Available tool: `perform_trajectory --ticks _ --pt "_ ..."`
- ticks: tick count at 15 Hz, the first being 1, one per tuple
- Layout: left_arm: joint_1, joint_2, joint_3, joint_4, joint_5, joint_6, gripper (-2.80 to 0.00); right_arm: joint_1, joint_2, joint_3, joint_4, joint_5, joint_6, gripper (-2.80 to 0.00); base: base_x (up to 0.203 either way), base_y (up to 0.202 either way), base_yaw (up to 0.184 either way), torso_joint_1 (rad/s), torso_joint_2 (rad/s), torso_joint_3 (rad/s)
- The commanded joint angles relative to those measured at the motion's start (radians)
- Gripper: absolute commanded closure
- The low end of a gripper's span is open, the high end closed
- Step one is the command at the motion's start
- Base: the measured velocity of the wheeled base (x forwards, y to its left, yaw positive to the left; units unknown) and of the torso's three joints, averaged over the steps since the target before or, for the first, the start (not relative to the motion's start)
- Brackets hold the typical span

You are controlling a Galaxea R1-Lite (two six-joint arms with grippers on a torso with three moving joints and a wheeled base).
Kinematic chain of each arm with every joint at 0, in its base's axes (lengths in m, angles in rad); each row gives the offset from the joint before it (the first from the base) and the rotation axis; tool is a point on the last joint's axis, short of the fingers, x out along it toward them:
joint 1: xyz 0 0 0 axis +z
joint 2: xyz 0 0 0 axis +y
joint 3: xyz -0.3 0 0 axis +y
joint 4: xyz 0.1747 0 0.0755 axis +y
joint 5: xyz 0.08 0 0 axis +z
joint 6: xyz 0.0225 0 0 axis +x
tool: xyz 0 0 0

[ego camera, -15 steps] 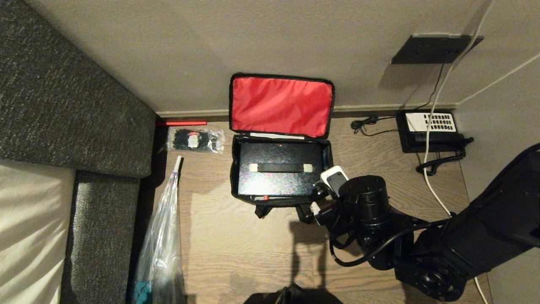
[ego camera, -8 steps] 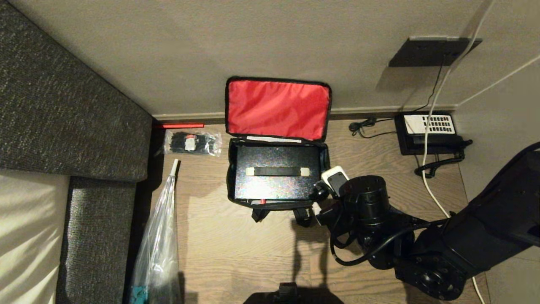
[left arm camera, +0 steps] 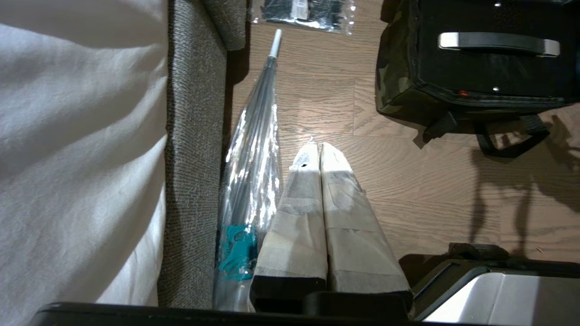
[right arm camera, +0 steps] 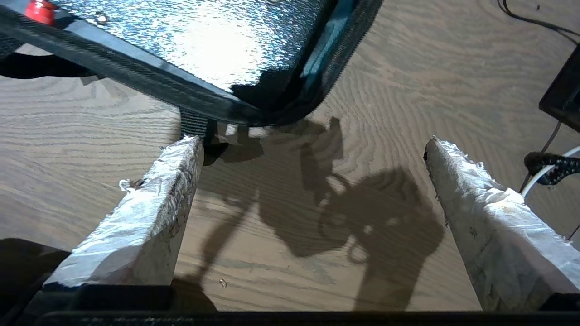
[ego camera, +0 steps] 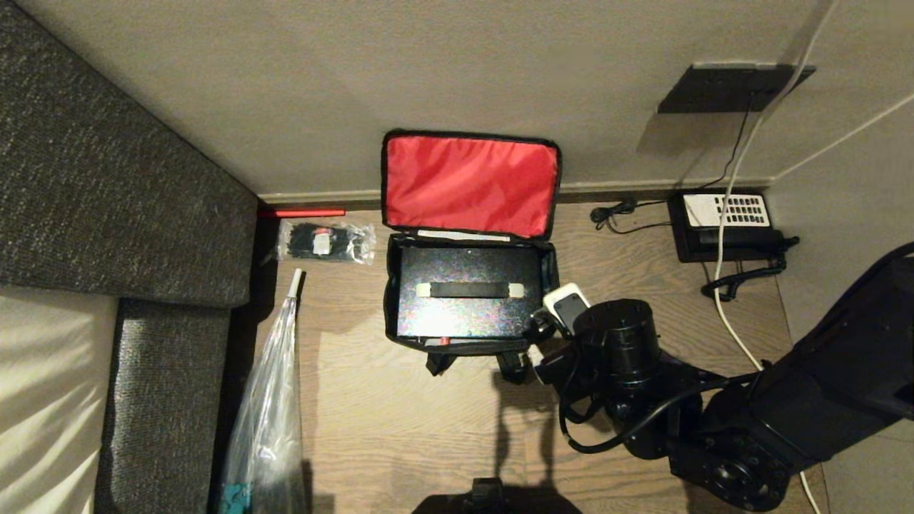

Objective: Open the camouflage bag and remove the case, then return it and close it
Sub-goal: Grip the handle

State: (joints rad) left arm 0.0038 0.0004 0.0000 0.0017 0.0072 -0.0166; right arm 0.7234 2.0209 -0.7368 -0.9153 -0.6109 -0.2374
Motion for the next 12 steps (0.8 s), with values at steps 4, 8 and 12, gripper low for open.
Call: perform_trajectory --ticks 4,8,12 --pt "0.001 -0.002 0.003 0.000 0.000 0.000 0.00 0.001 0.005 0.001 -0.028 -0.003 -0.024 -2.80 0.000 0.000 0.000 0.000 0.00 0.000" --pt "0.001 -0.002 0.003 0.000 0.000 0.000 0.00 0.001 0.018 0.024 -0.104 -0.002 -0.061 -2.80 0.000 0.000 0.000 0.000 0.00 0.000" --pt "0.001 -0.002 0.003 0.000 0.000 0.000 0.00 0.001 0.043 0.017 -0.119 0.000 -0.068 -2.80 0.000 0.000 0.000 0.000 0.00 0.000"
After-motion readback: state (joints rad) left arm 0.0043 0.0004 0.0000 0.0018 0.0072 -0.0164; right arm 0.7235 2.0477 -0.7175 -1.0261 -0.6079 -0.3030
